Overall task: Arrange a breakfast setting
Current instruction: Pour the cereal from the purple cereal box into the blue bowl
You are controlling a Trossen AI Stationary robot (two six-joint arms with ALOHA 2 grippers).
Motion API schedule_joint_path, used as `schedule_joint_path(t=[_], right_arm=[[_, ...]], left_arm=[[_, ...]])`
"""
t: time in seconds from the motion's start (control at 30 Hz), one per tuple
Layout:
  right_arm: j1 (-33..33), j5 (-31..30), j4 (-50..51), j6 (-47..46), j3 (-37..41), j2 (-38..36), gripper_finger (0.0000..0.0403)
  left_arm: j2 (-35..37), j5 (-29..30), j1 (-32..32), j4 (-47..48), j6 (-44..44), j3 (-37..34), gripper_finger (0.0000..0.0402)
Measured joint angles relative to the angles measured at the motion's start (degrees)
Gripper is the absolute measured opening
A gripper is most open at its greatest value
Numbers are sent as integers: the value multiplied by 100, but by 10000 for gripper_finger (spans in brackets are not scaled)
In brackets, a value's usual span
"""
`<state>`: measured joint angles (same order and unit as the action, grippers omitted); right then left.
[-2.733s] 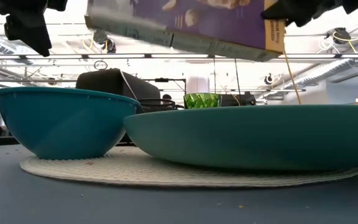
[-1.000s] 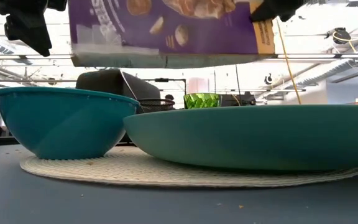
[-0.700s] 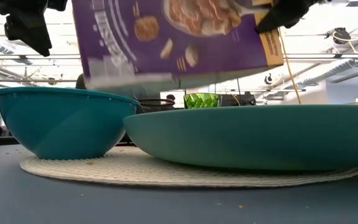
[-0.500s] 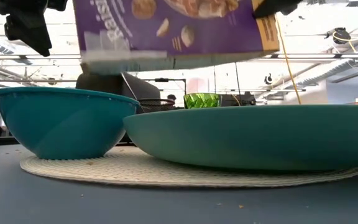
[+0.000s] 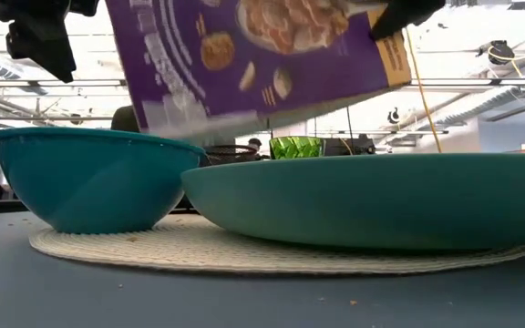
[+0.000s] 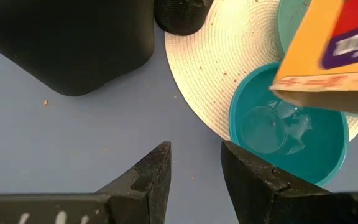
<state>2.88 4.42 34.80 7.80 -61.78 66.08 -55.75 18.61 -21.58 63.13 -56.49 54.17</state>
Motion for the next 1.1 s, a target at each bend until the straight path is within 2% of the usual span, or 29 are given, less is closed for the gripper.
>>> schedule_joint_path(t=[0.23,0.5,1.1], right_arm=[[63,3,-414,162,0,17,167],[63,5,-84,132,2,46,167],[63,-16,-302,195,4,-2,167]], left_arm=[[-2,-2,2,0,-8,0,145],[-2,-2,2,0,-11,0,145],[-2,-2,2,0,-11,0,145]])
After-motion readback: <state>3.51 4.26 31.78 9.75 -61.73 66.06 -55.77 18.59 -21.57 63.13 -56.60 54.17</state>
